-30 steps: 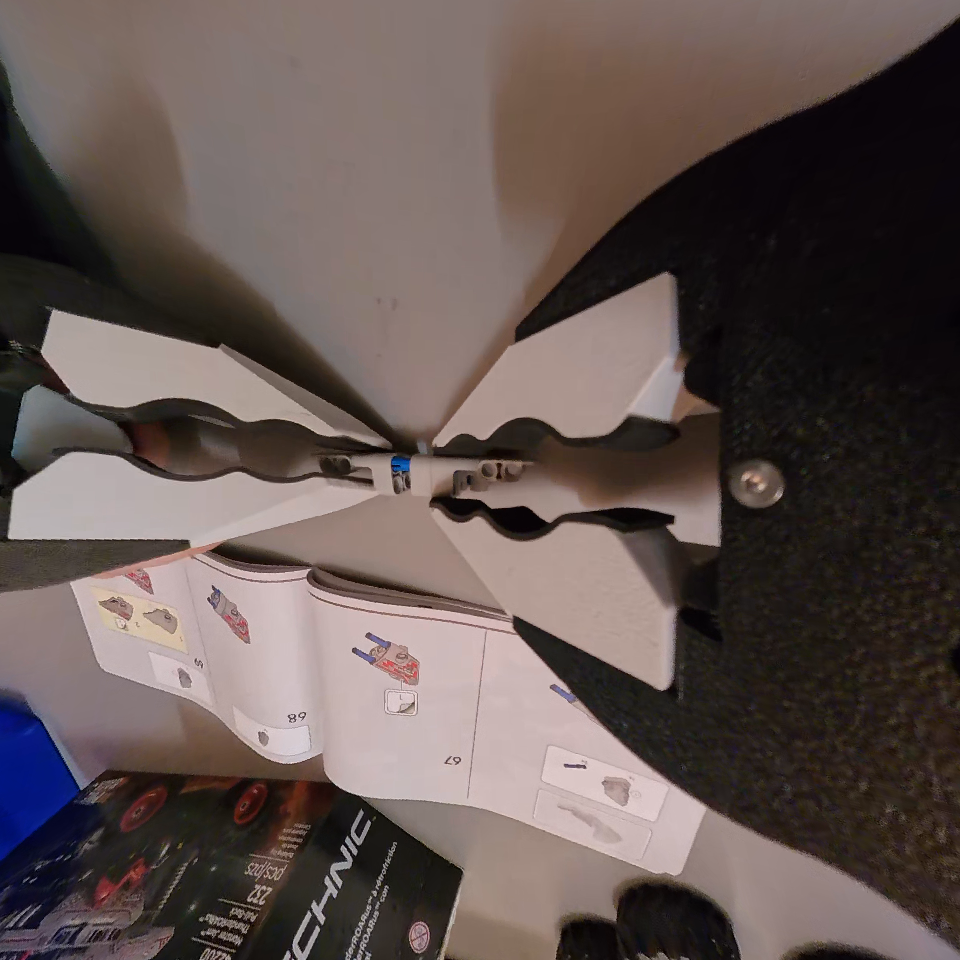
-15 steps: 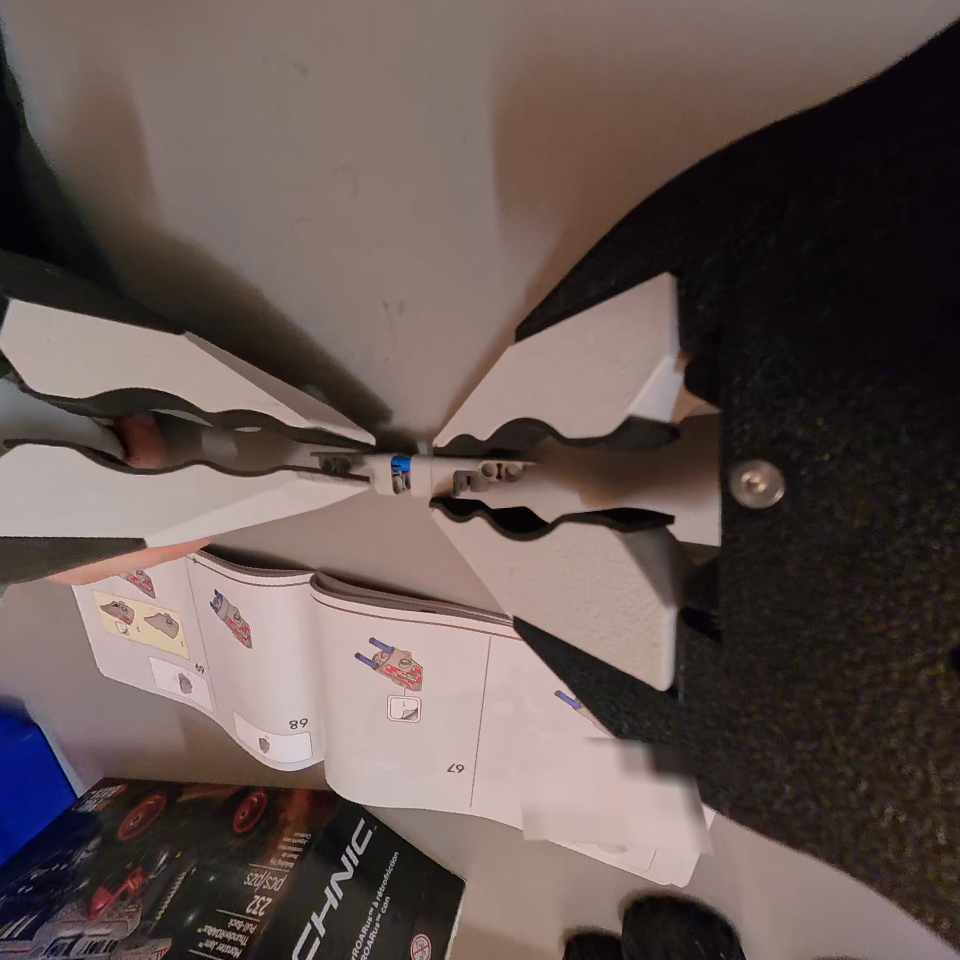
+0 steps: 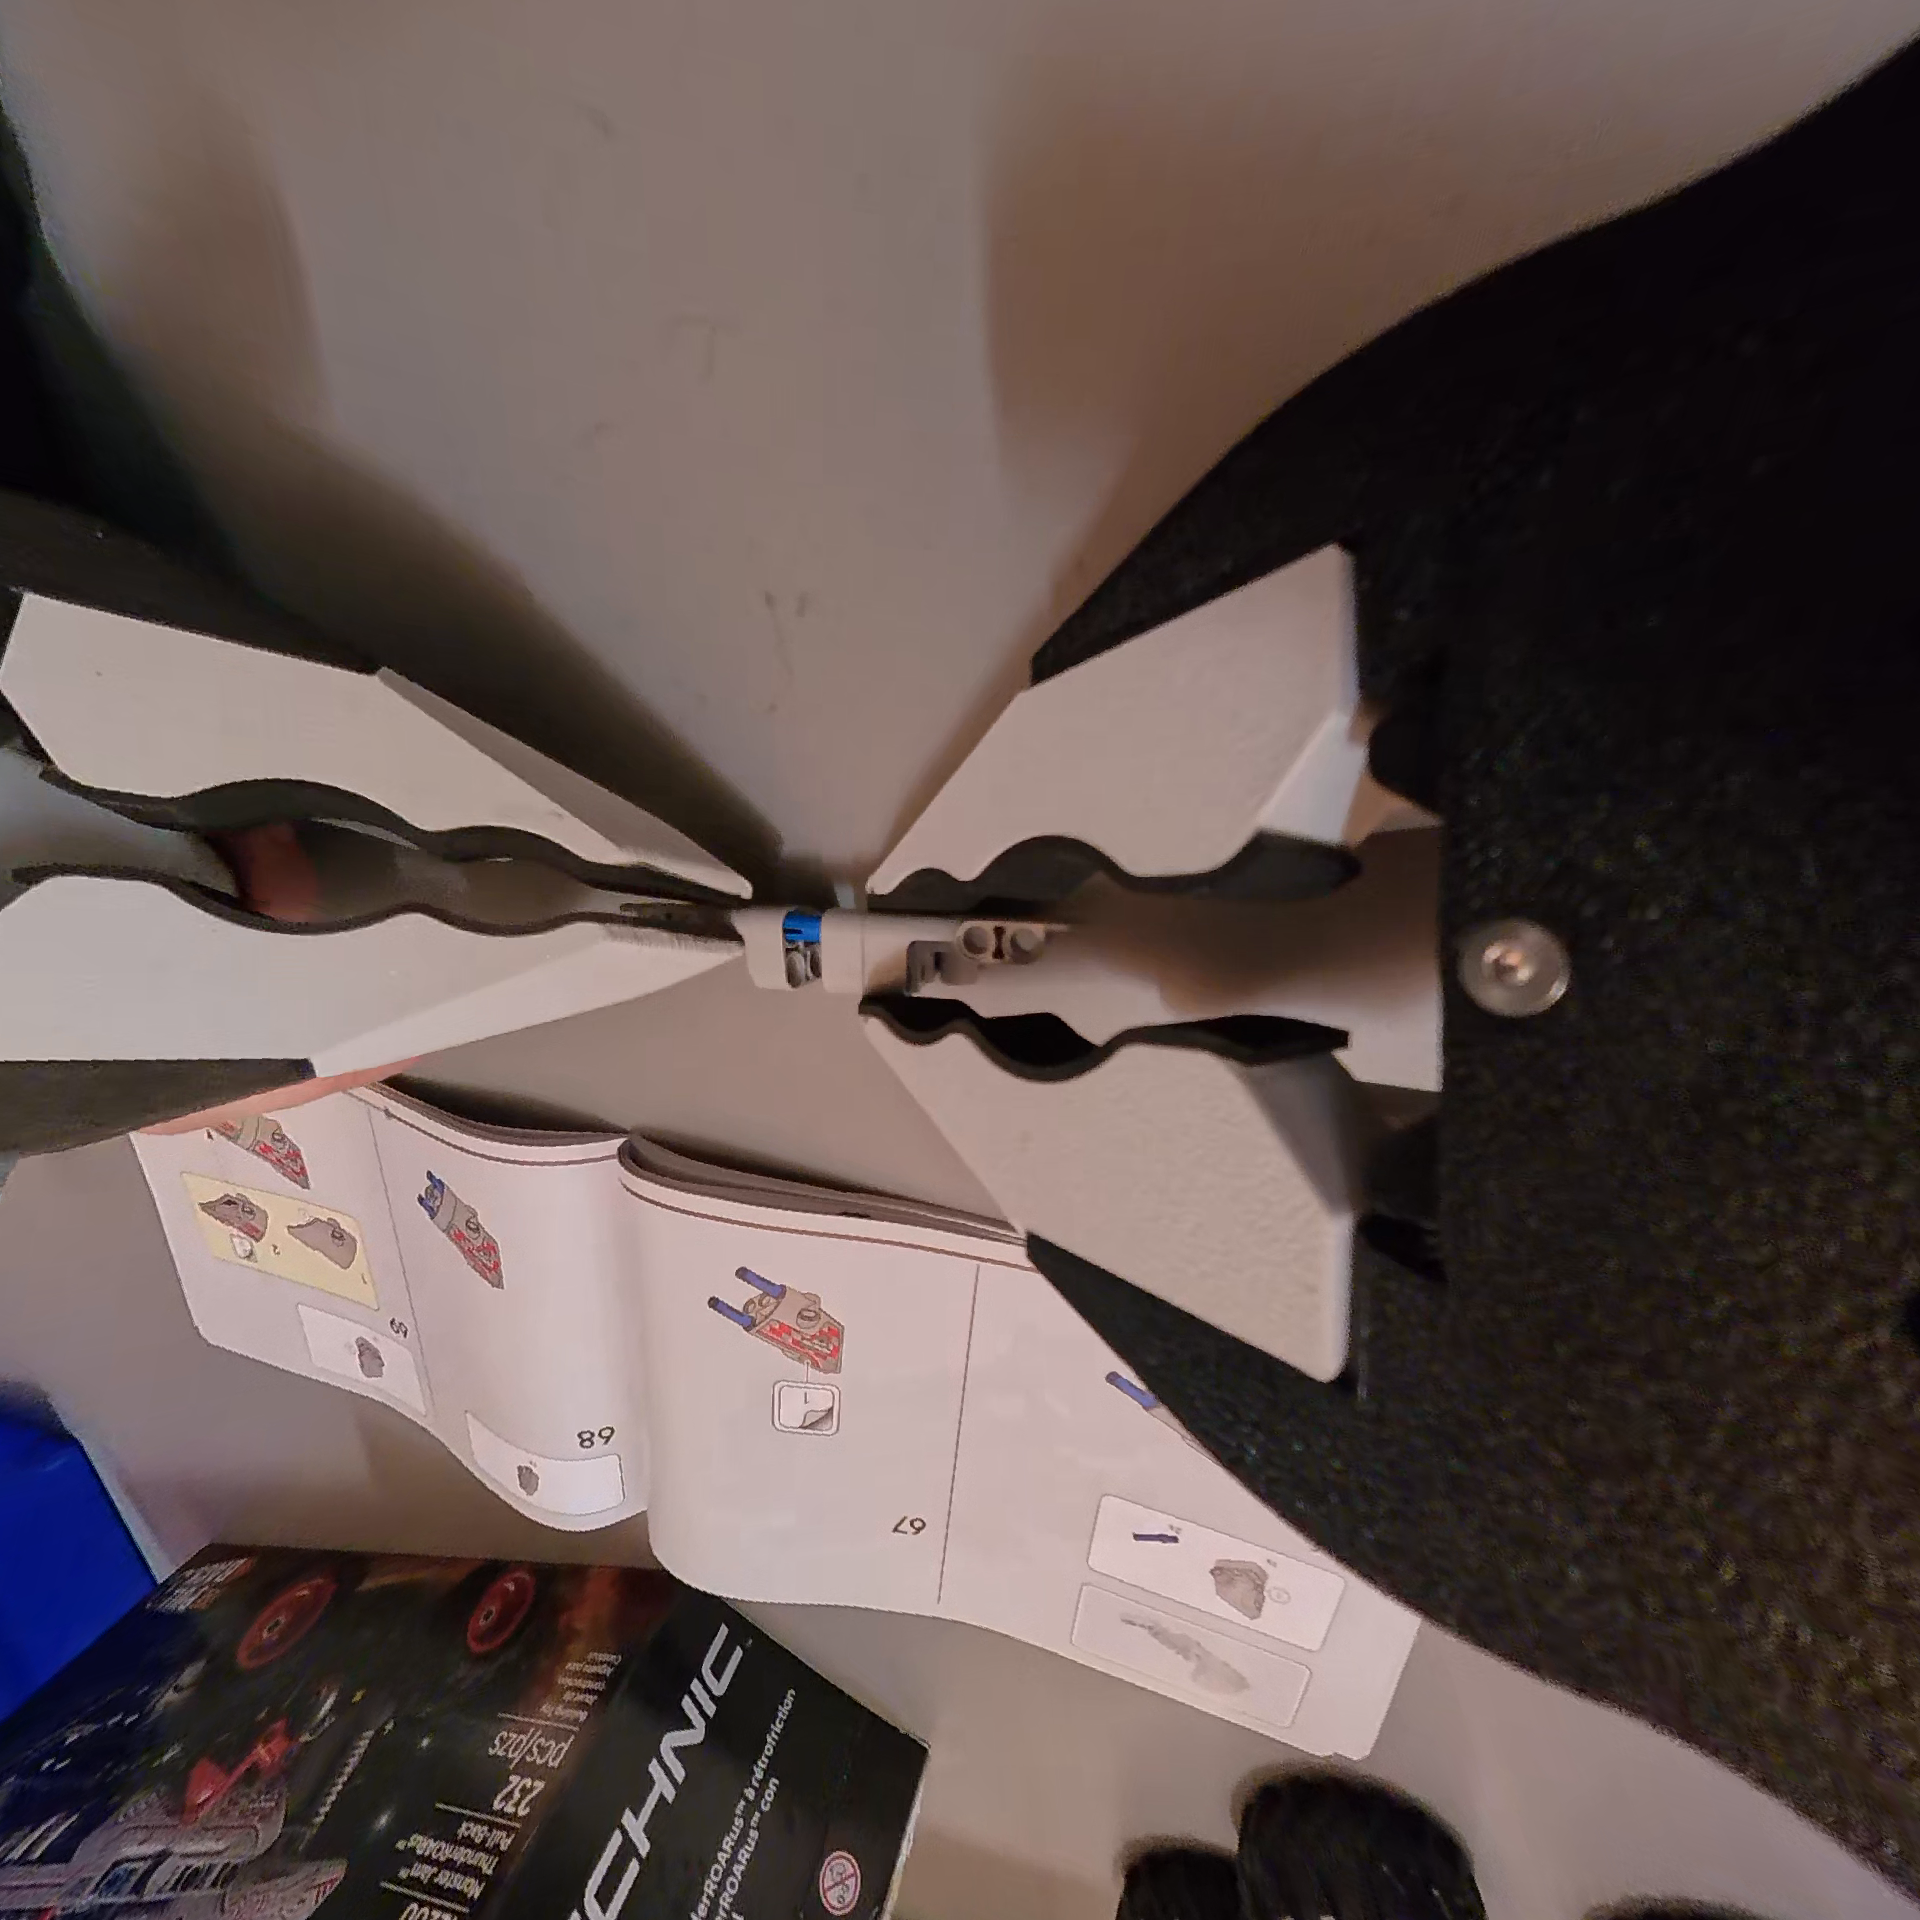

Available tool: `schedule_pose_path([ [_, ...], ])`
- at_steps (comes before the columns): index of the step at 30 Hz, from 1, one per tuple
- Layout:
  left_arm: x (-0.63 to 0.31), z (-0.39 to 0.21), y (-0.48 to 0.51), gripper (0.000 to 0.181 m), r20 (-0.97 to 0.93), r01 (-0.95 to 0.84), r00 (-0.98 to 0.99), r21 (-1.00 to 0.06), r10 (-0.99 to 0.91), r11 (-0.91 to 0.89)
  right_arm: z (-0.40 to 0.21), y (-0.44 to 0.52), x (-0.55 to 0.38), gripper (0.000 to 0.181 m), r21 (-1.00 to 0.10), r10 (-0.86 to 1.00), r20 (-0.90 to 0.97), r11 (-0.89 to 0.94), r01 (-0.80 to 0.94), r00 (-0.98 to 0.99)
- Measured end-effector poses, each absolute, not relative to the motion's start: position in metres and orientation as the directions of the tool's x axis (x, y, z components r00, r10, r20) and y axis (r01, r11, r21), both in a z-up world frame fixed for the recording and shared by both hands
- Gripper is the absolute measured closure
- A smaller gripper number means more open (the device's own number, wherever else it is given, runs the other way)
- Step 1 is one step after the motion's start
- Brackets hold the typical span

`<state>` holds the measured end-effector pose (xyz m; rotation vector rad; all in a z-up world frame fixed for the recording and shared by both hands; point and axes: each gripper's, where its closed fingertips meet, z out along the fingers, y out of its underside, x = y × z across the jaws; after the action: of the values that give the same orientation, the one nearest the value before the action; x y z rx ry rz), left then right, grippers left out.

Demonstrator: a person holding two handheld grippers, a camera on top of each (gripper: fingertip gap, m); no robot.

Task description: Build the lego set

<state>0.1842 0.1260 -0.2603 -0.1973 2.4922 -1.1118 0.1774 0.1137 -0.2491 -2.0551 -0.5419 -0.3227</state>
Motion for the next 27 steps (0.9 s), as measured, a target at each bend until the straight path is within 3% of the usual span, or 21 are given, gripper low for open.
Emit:
schedule_pose_path([
  [11, 0.192, -0.261, 0.13, 0.169, -0.466, 0.117, -0.851, -0.619, -0.243, 0.776, -0.252, 0.116, 0.183, 0.18, -0.64, 0.253, 0.498, -0.539, 0.548, 0.83],
  [14, 0.191, -0.261, 0.128, 0.169, -0.404, 0.072, -0.869, -0.675, -0.287, 0.734, -0.251, 0.118, 0.182, 0.18, -0.684, 0.224, 0.462, -0.525, 0.506, 0.858],
  [22, 0.194, -0.261, 0.128, 0.168, -0.394, 0.062, -0.865, -0.698, -0.311, 0.713, -0.249, 0.116, 0.186, 0.178, -0.752, 0.19, 0.397, -0.493, 0.437, 0.898],
  [25, 0.193, -0.261, 0.126, 0.168, -0.414, 0.086, -0.858, -0.699, -0.304, 0.71, -0.248, 0.112, 0.195, 0.155, -0.762, 0.14, 0.382, -0.512, 0.397, 0.914],
  [27, 0.193, -0.26, 0.126, 0.168, -0.419, 0.093, -0.856, -0.7, -0.302, 0.708, -0.257, 0.11, 0.193, 0.152, -0.736, 0.175, 0.379, -0.539, 0.41, 0.909],
])
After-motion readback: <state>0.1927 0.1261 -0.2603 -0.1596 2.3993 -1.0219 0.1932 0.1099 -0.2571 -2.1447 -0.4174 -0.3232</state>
